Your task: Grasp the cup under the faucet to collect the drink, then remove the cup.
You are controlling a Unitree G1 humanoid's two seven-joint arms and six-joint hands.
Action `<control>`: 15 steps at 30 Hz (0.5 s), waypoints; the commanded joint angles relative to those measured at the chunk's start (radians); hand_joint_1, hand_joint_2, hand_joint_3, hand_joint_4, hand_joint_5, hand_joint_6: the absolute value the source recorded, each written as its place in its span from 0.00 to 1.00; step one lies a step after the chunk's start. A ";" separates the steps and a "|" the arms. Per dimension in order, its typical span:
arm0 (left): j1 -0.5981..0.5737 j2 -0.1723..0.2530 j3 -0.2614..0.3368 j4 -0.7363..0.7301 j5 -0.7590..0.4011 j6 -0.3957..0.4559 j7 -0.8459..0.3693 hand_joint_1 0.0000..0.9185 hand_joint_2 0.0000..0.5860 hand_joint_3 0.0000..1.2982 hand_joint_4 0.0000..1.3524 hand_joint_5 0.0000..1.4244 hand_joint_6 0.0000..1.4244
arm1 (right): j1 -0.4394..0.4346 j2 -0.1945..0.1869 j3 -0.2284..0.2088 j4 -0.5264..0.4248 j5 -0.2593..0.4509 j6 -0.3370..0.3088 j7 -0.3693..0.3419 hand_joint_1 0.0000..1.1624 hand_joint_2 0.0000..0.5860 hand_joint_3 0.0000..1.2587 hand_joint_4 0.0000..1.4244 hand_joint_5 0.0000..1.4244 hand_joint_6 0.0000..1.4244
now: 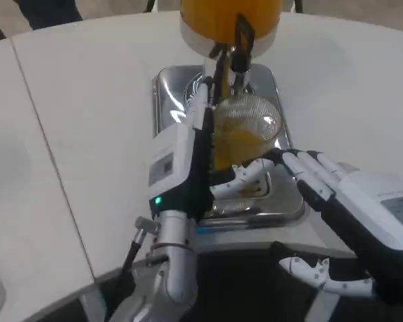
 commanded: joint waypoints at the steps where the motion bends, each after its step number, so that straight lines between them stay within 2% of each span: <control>1: 0.005 -0.055 -0.039 0.059 0.020 0.007 0.032 0.41 0.07 0.00 0.00 0.26 0.39 | 0.009 0.000 -0.009 -0.004 -0.008 0.027 0.020 0.35 0.68 0.00 0.00 0.00 0.04; 4: -0.023 -0.091 -0.049 0.114 0.027 0.028 0.087 0.43 0.08 0.04 0.09 0.40 0.60 | 0.016 0.005 -0.016 -0.011 -0.021 0.051 0.022 0.35 0.68 0.00 0.00 0.00 0.04; 9: -0.095 -0.157 -0.051 0.232 0.035 0.035 0.279 0.50 0.09 0.26 0.39 0.67 0.91 | 0.015 0.015 -0.014 -0.034 -0.051 0.094 0.040 0.35 0.68 0.00 0.00 0.00 0.04; 10: -0.105 -0.165 -0.047 0.250 0.032 0.028 0.312 0.50 0.10 0.33 0.47 0.74 0.98 | 0.015 0.021 -0.010 -0.042 -0.059 0.100 0.041 0.35 0.68 0.00 0.00 0.00 0.04; 11: -0.113 -0.171 -0.043 0.265 0.025 0.019 0.336 0.50 0.10 0.38 0.55 0.79 1.00 | 0.009 0.022 -0.003 -0.044 -0.061 0.110 0.055 0.35 0.68 0.00 0.00 0.00 0.04; 13: -0.122 -0.178 -0.035 0.288 0.014 -0.007 0.385 0.55 0.11 0.55 0.76 0.91 1.00 | -0.002 0.029 0.017 -0.043 -0.068 0.121 0.071 0.35 0.68 0.00 0.00 0.00 0.04; 15: -0.124 -0.177 -0.030 0.300 0.003 -0.037 0.410 0.61 0.12 0.71 0.86 0.97 1.00 | -0.019 0.032 0.025 -0.032 -0.075 0.127 0.074 0.35 0.68 0.00 0.00 0.00 0.04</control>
